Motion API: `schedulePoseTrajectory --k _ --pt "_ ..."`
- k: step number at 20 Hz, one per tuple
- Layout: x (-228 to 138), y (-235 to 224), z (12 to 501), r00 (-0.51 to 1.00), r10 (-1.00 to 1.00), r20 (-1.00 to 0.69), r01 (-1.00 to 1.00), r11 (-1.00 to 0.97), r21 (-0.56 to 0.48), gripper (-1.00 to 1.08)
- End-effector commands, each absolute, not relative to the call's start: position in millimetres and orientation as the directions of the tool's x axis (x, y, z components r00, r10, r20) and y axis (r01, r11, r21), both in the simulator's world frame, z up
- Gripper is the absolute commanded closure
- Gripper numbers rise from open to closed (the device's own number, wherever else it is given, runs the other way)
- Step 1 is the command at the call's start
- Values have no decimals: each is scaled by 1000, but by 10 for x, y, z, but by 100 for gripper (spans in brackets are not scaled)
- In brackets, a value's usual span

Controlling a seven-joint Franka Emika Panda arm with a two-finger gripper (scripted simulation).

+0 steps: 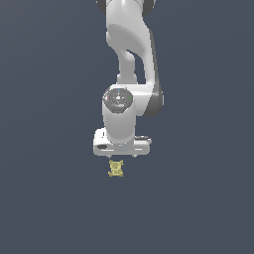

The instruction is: Pick up the object and move it to a goal position.

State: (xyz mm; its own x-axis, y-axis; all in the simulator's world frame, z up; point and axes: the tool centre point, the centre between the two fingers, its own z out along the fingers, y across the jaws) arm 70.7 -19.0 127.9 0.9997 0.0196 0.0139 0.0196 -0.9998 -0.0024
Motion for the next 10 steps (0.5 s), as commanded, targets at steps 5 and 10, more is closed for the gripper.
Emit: schedulePoseTrajectory --k 5,10 --pt "834 -408 1007 1000 -7 4 -7 -1000 -1 -92" --pt "868 -482 914 1000 -15 0 -15 -1000 0 -92"
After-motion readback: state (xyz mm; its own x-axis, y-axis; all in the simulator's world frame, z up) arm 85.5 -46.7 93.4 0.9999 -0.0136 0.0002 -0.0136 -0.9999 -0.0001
